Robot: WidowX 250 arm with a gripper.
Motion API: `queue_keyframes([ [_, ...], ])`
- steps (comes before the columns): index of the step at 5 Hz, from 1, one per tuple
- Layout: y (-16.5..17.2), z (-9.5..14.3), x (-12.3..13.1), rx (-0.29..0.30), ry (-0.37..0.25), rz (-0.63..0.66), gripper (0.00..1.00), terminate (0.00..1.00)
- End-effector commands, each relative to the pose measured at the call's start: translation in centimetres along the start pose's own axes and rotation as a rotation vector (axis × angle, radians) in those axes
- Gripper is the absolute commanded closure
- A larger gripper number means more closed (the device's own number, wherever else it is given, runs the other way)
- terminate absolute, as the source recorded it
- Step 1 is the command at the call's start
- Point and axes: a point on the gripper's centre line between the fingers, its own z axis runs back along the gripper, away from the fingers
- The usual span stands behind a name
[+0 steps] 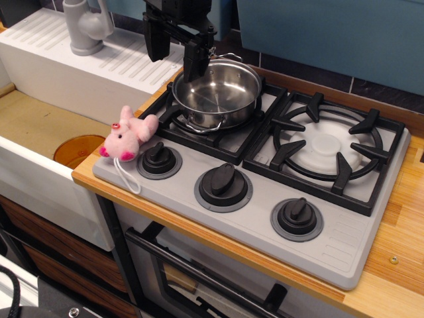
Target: Put pan on stove and put stuffedpig in pan
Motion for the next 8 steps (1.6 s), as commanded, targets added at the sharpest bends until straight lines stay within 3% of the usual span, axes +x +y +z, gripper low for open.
queue_keyframes([
  [1,0.5,3.9,0.8,0.049,-0.106,0.009,0.0,0.0],
  [2,0.8,5.1,-0.9,0.014,-0.123,0.047,0.0,0.0],
  [3,1.5,5.4,-2.4,0.028,-0.147,0.059,0.0,0.0],
  [6,3.3,1.9,-5.6,0.061,-0.234,0.029,0.0,0.0],
  [8,2.6,-0.2,-6.5,0.087,-0.24,0.084,0.0,0.0],
])
